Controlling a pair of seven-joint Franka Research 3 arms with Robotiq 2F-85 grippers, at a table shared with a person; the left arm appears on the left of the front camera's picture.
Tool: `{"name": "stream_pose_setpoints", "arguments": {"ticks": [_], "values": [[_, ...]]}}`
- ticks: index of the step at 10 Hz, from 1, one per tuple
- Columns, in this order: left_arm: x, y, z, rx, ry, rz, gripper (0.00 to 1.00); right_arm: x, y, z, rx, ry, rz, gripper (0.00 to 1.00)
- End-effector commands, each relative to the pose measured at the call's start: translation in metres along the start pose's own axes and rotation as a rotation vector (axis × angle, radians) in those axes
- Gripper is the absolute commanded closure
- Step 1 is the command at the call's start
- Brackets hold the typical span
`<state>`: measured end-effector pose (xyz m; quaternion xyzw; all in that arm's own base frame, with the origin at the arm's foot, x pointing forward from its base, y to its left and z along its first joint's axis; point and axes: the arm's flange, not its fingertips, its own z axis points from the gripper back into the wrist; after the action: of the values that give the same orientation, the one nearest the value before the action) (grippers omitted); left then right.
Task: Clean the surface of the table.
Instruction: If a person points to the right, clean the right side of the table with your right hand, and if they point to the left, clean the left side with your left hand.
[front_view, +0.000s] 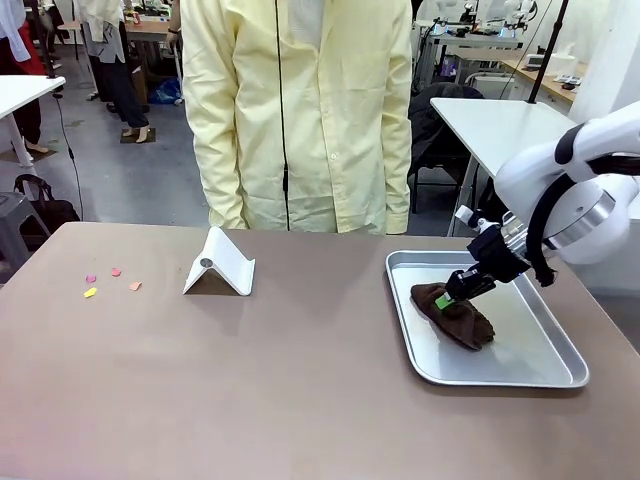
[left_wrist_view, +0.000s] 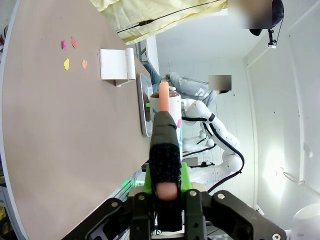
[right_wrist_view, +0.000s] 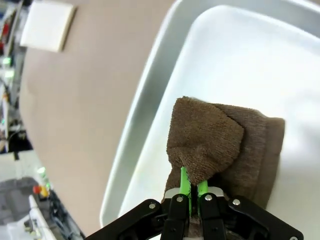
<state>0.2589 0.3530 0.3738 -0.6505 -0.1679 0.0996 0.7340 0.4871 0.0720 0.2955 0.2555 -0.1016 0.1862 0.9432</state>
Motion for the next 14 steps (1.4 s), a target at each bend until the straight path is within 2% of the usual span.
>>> {"name": "stream_pose_setpoints", "arguments": {"ticks": [1, 5, 8, 11, 13, 14], "values": [[-0.004, -0.004, -0.002, 0.002, -0.002, 0.002, 1.0, -0.002, -0.008, -0.002, -0.063, -0.038, -0.093, 0.95], [-0.004, -0.004, -0.002, 0.002, -0.002, 0.002, 1.0, -0.016, -0.049, 0.032, -0.089, -0.124, -0.263, 0.95], [-0.004, -0.004, -0.002, 0.002, -0.002, 0.002, 1.0, -0.032, -0.078, 0.056, -0.057, -0.206, -0.369, 0.95], [-0.004, -0.004, -0.002, 0.002, -0.002, 0.002, 1.0, -0.042, -0.085, 0.075, 0.179, -0.31, -0.379, 0.95], [-0.004, -0.004, -0.002, 0.002, -0.002, 0.002, 1.0, -0.046, -0.084, 0.085, 0.515, -0.335, -0.356, 0.95], [-0.004, -0.004, -0.002, 0.002, -0.002, 0.002, 1.0, -0.05, -0.085, 0.092, 0.673, -0.295, -0.356, 0.95]]}}
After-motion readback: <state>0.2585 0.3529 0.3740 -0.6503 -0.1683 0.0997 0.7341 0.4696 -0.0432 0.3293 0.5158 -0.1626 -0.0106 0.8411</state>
